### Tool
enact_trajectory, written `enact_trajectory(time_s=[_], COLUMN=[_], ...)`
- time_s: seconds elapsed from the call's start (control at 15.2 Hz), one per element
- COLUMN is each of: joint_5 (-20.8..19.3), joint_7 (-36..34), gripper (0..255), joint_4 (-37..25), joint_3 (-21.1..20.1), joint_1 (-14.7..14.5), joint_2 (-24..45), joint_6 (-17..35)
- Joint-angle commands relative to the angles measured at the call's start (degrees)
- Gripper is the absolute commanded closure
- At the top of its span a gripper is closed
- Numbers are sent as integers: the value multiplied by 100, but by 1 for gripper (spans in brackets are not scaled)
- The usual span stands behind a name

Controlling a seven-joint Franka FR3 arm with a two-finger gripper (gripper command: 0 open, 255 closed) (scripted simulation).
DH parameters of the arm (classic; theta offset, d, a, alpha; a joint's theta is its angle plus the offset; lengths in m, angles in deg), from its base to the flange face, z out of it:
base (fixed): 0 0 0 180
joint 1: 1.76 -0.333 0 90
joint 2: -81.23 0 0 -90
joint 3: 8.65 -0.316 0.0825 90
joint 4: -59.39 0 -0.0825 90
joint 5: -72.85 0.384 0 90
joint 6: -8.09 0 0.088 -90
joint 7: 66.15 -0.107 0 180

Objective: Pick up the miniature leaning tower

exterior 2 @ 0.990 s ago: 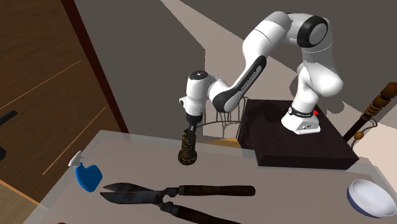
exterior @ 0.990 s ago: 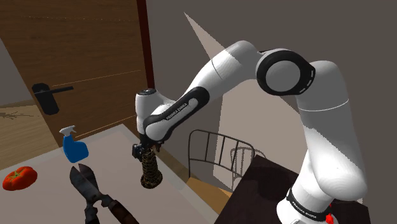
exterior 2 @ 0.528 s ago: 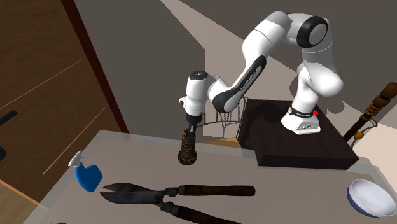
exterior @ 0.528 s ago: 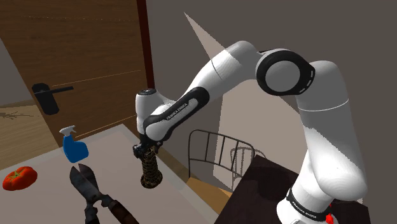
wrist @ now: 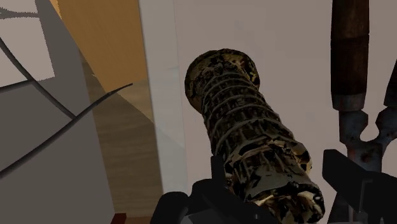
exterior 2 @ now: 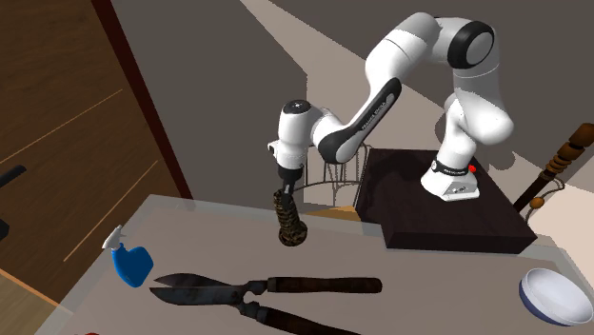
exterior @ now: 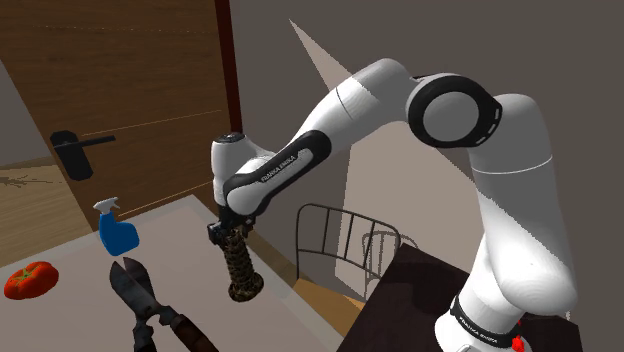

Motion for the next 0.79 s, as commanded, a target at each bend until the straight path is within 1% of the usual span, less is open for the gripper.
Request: enact_trajectory(time_s=[0.0, 0.59, 0.73], joint_5=[35, 151, 152], joint_7=[28, 104, 106], gripper=[255, 255, 255], joint_4=[-28, -215, -219], joint_3=[-21, -83, -83], joint_1=[20, 61, 61], joint_2=[-121, -492, -498], joint_6=[-138, -689, -698])
